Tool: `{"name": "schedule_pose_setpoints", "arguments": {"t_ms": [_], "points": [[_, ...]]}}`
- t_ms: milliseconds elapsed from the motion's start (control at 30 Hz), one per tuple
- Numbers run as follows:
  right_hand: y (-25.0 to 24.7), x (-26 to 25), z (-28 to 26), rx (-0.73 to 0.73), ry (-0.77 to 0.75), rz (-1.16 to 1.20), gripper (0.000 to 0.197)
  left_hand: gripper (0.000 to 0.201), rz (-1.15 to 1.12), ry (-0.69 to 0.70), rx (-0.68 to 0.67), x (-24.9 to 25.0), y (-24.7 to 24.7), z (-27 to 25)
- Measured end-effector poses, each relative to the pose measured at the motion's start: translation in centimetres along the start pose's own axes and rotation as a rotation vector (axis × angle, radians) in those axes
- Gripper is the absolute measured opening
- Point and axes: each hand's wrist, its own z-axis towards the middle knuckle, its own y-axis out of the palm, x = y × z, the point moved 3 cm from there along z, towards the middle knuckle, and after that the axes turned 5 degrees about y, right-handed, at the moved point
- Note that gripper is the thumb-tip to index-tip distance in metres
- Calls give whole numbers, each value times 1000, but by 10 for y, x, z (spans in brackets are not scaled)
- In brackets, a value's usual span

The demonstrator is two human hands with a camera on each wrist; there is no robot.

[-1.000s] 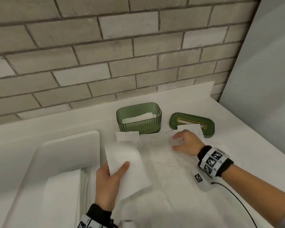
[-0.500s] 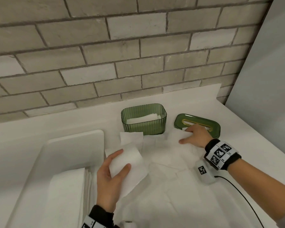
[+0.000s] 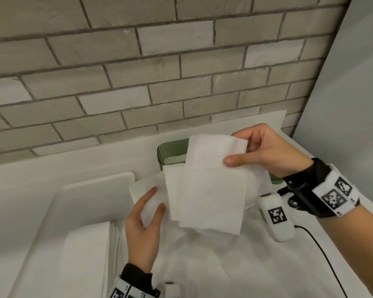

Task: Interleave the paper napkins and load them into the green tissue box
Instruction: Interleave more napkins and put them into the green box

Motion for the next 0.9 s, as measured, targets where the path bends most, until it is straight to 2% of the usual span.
{"name": "schedule_pose_setpoints", "arguments": {"t_ms": [100, 233, 333, 400, 433, 500, 533, 633, 700, 767, 867, 900], "points": [[-5, 26, 6, 104, 69, 112, 21, 39, -10, -1, 44, -2, -6, 0], [-8, 102, 2, 254, 315, 89, 23, 40, -34, -4, 63, 0, -10, -3], [-15, 158, -11, 310, 465, -154, 19, 42, -52, -24, 94, -1, -15, -4], [-24, 171, -15, 297, 469, -449, 13, 46, -30, -25, 107, -1, -17, -4], [-27, 167, -15, 299, 444, -575, 13, 49, -14, -20, 110, 0, -18, -4], [-27, 141, -16, 273, 349, -661, 14, 57, 26, 18, 98, 4, -17, -2], [-22, 123, -16, 199, 296, -631, 15, 62, 43, 47, 77, 5, -15, -2], [13, 68, -20, -187, 203, -411, 14, 69, 62, 118, -26, 10, -2, -2], [28, 48, -19, -308, 142, -293, 13, 65, 21, 123, -101, 12, 9, -4], [33, 40, -9, -282, 105, -172, 13, 55, -69, 105, -181, 15, 17, -7], [29, 46, 12, -124, 103, -79, 17, 35, -222, -4, -255, 23, 22, -13], [29, 50, 18, -88, 106, -74, 19, 38, -282, -62, -272, 26, 23, -15]]}}
